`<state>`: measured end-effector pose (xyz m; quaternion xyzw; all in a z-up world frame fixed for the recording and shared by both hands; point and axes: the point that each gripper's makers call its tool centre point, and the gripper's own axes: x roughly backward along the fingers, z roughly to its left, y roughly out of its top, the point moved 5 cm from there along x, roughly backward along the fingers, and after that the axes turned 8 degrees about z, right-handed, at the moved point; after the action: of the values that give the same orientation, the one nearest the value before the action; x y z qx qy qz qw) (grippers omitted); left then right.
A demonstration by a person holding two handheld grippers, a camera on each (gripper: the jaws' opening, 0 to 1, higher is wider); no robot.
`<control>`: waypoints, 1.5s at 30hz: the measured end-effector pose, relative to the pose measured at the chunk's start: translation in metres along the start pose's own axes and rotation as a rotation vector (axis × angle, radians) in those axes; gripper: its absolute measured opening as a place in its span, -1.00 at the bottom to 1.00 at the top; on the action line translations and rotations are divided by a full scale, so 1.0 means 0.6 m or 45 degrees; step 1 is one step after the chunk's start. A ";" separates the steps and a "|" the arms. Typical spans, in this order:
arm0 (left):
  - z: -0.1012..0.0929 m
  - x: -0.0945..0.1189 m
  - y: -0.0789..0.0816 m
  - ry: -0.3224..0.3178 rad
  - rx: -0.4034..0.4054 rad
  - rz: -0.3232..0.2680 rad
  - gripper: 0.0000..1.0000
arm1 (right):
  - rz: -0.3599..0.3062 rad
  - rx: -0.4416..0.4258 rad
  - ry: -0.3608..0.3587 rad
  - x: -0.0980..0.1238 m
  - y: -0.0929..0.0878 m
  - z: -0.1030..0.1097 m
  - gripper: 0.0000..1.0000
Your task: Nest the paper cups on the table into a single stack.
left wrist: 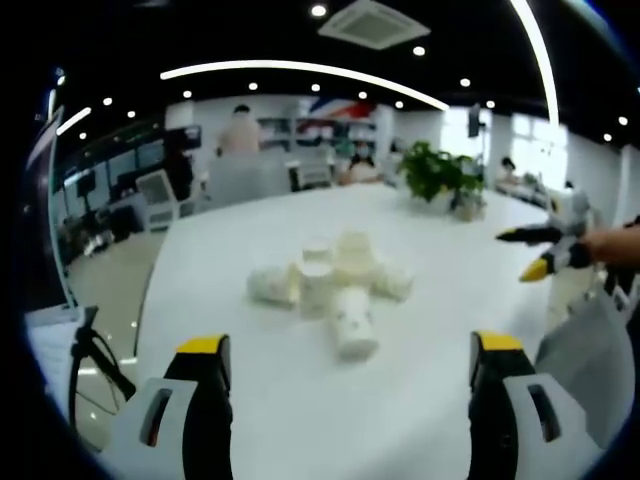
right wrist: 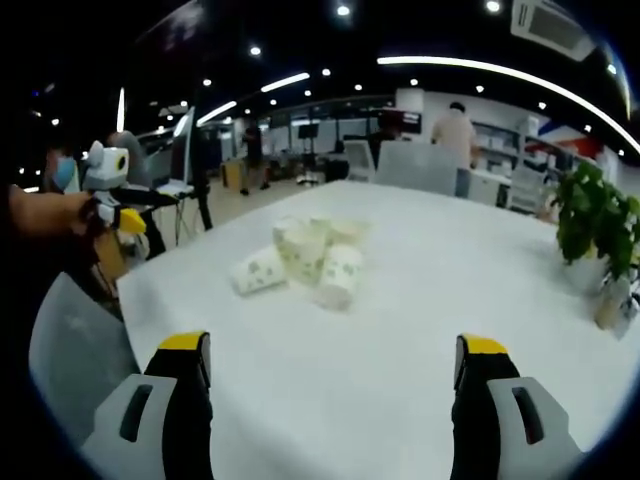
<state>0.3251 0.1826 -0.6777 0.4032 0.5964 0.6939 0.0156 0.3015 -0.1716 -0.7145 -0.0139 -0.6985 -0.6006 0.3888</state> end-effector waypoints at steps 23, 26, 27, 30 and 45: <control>-0.006 -0.072 0.041 -0.045 0.090 0.272 0.99 | 0.004 -0.025 0.010 -0.003 -0.015 0.007 1.00; -0.013 -0.088 0.046 -0.072 0.134 0.333 0.99 | 0.003 -0.028 0.012 -0.004 -0.015 0.008 1.00; -0.014 -0.094 0.049 -0.076 0.145 0.344 0.99 | 0.003 -0.028 0.012 -0.004 -0.015 0.008 1.00; -0.013 -0.111 0.058 -0.070 0.161 0.380 0.99 | 0.002 -0.027 0.014 -0.004 -0.015 0.008 1.00; -0.018 -0.190 0.073 -0.135 0.203 0.547 0.97 | 0.003 -0.042 0.009 -0.003 -0.022 0.004 1.00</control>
<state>0.4157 0.1042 -0.7021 0.5567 0.5480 0.6100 -0.1331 0.2950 -0.1728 -0.7264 -0.0192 -0.6872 -0.6115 0.3917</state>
